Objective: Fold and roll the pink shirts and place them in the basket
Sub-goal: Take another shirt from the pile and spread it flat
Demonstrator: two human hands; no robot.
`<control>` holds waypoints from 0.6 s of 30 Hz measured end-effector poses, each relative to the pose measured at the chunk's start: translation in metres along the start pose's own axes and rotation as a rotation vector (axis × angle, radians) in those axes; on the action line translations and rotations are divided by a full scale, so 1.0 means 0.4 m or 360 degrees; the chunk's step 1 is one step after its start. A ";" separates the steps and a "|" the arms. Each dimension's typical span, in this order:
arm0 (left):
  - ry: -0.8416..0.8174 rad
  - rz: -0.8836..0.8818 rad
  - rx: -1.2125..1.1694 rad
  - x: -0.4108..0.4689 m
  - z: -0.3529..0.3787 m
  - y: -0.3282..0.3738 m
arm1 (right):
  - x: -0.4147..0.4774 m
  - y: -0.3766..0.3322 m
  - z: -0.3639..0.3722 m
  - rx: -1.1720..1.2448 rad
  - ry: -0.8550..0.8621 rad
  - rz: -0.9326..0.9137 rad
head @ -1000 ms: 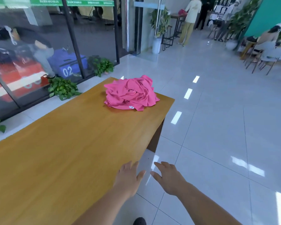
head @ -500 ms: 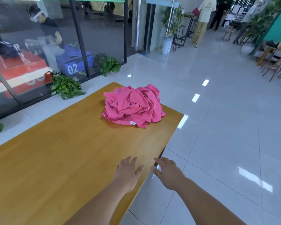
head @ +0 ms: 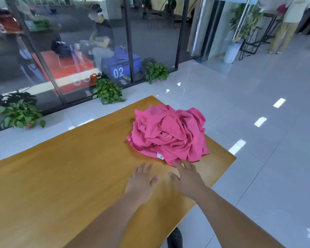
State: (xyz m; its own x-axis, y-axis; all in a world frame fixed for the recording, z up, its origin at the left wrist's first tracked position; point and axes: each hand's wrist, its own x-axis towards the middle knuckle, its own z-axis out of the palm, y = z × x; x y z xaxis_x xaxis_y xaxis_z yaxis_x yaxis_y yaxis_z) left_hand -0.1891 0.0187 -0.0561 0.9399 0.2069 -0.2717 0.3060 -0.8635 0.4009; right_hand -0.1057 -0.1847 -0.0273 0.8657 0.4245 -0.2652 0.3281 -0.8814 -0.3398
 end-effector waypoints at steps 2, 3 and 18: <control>0.0086 -0.0069 -0.0022 0.052 -0.014 0.025 | 0.092 0.026 -0.047 0.0012 0.0069 -0.0095; 0.0129 -0.0091 -0.0031 0.075 -0.023 0.037 | 0.138 0.038 -0.071 0.0026 0.0116 -0.0134; 0.0525 -0.0295 -0.0158 0.408 -0.175 0.117 | 0.644 0.118 -0.259 -0.0118 0.0436 -0.0483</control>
State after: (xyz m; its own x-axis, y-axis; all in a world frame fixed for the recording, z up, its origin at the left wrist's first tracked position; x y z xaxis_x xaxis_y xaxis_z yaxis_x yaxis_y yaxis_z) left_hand -0.0108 0.0443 -0.0206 0.8606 0.5060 -0.0583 0.4732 -0.7521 0.4587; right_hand 0.1721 -0.1385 -0.0180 0.7909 0.6052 0.0906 0.6015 -0.7417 -0.2969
